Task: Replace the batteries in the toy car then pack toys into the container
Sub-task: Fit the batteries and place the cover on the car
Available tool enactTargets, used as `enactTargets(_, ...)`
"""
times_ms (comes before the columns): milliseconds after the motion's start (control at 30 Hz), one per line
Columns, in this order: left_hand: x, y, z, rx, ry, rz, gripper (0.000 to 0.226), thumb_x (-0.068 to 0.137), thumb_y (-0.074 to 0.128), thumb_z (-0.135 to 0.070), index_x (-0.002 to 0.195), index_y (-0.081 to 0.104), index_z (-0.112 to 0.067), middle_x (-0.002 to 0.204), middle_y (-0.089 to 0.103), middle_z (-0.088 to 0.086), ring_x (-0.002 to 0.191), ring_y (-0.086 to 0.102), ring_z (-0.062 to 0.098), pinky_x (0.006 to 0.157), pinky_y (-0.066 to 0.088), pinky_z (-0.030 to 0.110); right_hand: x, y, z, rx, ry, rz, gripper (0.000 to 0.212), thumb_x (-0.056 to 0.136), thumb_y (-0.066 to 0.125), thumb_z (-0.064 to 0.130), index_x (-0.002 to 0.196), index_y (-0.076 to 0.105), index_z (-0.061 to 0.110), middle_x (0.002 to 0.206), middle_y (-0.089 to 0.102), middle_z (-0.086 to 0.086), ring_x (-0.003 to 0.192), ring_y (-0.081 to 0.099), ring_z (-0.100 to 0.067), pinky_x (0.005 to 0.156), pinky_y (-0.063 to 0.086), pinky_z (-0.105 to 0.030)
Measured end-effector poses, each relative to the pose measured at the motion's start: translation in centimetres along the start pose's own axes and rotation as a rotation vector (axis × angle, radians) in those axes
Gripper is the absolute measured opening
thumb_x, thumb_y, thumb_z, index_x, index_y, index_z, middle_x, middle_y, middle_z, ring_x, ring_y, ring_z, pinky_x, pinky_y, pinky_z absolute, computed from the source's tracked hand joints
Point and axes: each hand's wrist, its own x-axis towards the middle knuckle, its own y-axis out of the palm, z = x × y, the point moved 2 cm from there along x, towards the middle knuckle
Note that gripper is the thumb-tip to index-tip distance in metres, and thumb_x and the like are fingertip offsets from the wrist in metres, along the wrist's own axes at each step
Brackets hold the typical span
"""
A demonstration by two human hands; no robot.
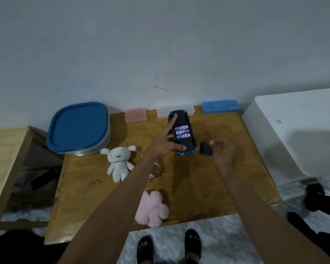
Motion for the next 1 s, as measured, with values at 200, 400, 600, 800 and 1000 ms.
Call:
enactTargets(200, -0.1, -0.9, -0.5, 0.001, 0.021, -0.003, 0.119, 0.068, 0.082, 0.014, 0.155, 0.026, -0.044, 0.139, 0.050, 0.001, 0.110, 0.063, 0.016, 0.071, 0.060, 0.029, 1.5, -1.2, 8.6, 0.277, -0.146, 0.006, 0.016, 0.093, 0.069, 0.019, 0.108, 0.073, 0.017, 0.095, 0.070, 0.011, 0.089, 0.064, 0.001, 0.070, 0.048, -0.009)
enactTargets(400, -0.2, -1.3, -0.6, -0.017, 0.039, 0.005, 0.116, 0.069, 0.081, 0.015, 0.154, 0.029, -0.044, 0.143, 0.049, 0.003, 0.128, 0.053, 0.029, 0.073, 0.060, 0.028, 1.0, 0.8, 11.5, 0.262, -0.220, 0.391, 0.015, 0.090, 0.072, 0.014, 0.105, 0.073, 0.010, 0.097, 0.075, -0.002, 0.087, 0.069, -0.010, 0.062, 0.048, -0.009)
enactTargets(600, -0.4, -2.0, -0.5, 0.004, 0.043, 0.013, 0.116, 0.070, 0.079, 0.018, 0.156, 0.028, -0.040, 0.142, 0.054, 0.007, 0.128, 0.054, 0.027, 0.076, 0.059, 0.025, 0.5, 2.1, 11.1, 0.162, -0.276, 0.476, 0.008, 0.087, 0.076, 0.017, 0.095, 0.075, 0.019, 0.086, 0.074, 0.002, 0.073, 0.067, -0.007, 0.064, 0.049, -0.020)
enactTargets(800, -0.3, -2.6, -0.3, 0.045, 0.024, 0.027, 0.116, 0.068, 0.081, 0.015, 0.155, 0.030, -0.041, 0.139, 0.058, 0.004, 0.132, 0.053, 0.028, 0.099, 0.055, 0.047, 0.2, 2.4, 11.3, 0.106, -0.315, 0.491, 0.013, 0.086, 0.076, 0.016, 0.099, 0.077, 0.013, 0.093, 0.075, 0.004, 0.089, 0.069, -0.009, 0.077, 0.050, -0.020)
enactTargets(1000, -0.5, -2.8, -0.8, 0.053, 0.023, 0.037, 0.113, 0.070, 0.078, 0.018, 0.156, 0.030, -0.038, 0.135, 0.058, 0.003, 0.130, 0.054, 0.028, 0.101, 0.053, 0.045, 0.5, 2.7, 11.3, 0.070, -0.328, 0.486, 0.012, 0.085, 0.078, 0.019, 0.098, 0.078, 0.016, 0.094, 0.076, 0.005, 0.091, 0.070, -0.008, 0.081, 0.052, -0.021)
